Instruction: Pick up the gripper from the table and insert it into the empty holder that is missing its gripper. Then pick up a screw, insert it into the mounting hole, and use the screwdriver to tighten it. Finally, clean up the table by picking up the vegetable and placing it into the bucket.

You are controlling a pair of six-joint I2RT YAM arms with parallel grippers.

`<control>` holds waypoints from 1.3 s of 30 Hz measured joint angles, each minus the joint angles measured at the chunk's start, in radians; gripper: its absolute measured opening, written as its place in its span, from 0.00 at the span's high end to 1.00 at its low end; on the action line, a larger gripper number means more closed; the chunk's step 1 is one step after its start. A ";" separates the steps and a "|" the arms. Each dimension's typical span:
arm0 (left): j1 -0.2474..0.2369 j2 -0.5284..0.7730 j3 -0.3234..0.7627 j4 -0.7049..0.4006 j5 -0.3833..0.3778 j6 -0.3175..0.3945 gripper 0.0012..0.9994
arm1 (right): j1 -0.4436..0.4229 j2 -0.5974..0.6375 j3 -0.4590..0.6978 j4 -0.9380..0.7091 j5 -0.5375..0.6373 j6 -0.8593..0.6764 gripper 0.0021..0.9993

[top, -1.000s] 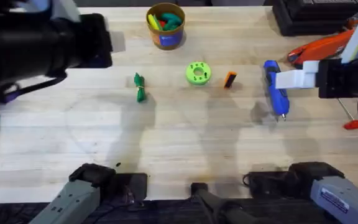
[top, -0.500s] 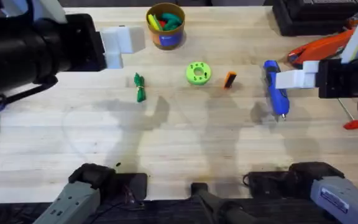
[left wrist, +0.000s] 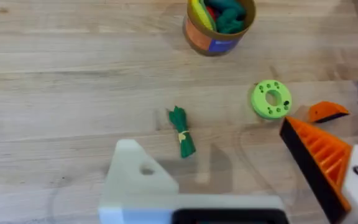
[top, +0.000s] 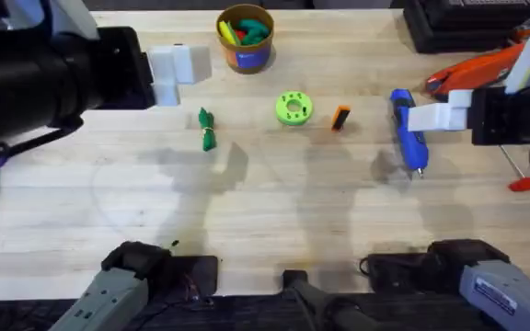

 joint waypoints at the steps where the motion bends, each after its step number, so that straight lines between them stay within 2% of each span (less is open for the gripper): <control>1: 0.000 0.000 0.000 0.000 -0.005 0.001 0.01 | 0.000 0.000 0.000 0.000 0.000 0.000 0.01; 16: 0.000 -0.004 -0.001 -0.026 -0.139 0.008 0.01 | 0.000 0.000 0.000 0.000 0.000 0.000 0.01; 19: 0.000 -0.037 -0.037 -0.018 -0.157 0.009 0.01 | 0.000 0.000 0.000 0.000 0.000 0.000 0.01; 23: 0.004 -0.156 -0.181 0.067 -0.172 0.012 0.01 | 0.000 0.000 0.000 0.000 0.000 0.000 0.01; 30: 0.040 -0.407 -0.467 0.331 -0.180 0.012 0.01 | 0.000 0.000 0.000 0.000 0.000 0.000 0.01; 39: 0.094 -0.602 -0.706 0.573 -0.153 0.012 0.01 | 0.000 0.000 0.000 0.000 0.000 0.000 0.01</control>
